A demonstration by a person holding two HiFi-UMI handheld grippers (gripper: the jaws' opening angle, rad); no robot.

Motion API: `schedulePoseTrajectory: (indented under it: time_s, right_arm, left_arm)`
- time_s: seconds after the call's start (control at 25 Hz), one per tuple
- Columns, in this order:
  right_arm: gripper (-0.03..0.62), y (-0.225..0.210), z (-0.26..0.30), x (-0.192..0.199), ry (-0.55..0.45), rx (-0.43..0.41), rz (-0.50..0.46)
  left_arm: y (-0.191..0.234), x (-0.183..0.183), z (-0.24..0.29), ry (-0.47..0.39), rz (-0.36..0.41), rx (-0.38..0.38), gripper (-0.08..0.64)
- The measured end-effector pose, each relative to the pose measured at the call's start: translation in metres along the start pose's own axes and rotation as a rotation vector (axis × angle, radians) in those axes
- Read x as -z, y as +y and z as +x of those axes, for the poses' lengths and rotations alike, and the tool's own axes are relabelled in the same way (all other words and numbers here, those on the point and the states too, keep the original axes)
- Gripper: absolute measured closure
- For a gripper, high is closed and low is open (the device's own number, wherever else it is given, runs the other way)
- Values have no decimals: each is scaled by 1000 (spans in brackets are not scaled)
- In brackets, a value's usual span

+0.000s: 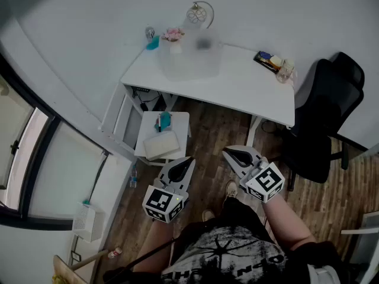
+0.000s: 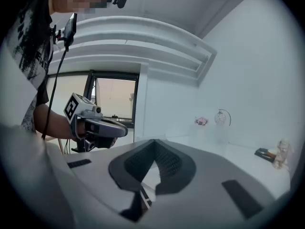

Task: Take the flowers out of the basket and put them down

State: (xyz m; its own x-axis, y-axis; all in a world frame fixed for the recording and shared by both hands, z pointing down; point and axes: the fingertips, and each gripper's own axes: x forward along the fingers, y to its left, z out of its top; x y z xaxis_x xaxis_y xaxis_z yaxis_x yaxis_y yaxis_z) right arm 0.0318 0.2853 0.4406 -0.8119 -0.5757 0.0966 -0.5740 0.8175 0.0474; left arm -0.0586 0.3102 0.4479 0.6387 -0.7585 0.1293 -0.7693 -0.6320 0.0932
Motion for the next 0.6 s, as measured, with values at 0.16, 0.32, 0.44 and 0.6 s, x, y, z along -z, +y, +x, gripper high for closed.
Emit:
schedulePoseTrajectory:
  time_s: [0.16, 0.32, 0.44, 0.6]
  right_arm:
    - [577, 4, 1, 2, -1, 3, -3]
    - [577, 5, 0, 3, -10, 6, 23]
    - [577, 3, -1, 2, -25, 9, 39]
    - [575, -6, 2, 0, -38, 21, 56]
  left_arm:
    - [1, 6, -3, 6, -7, -5, 546]
    - [1, 9, -5, 11, -12, -8, 545]
    - [1, 10, -5, 11, -13, -7, 545]
    - [7, 10, -1, 13, -10, -10, 545]
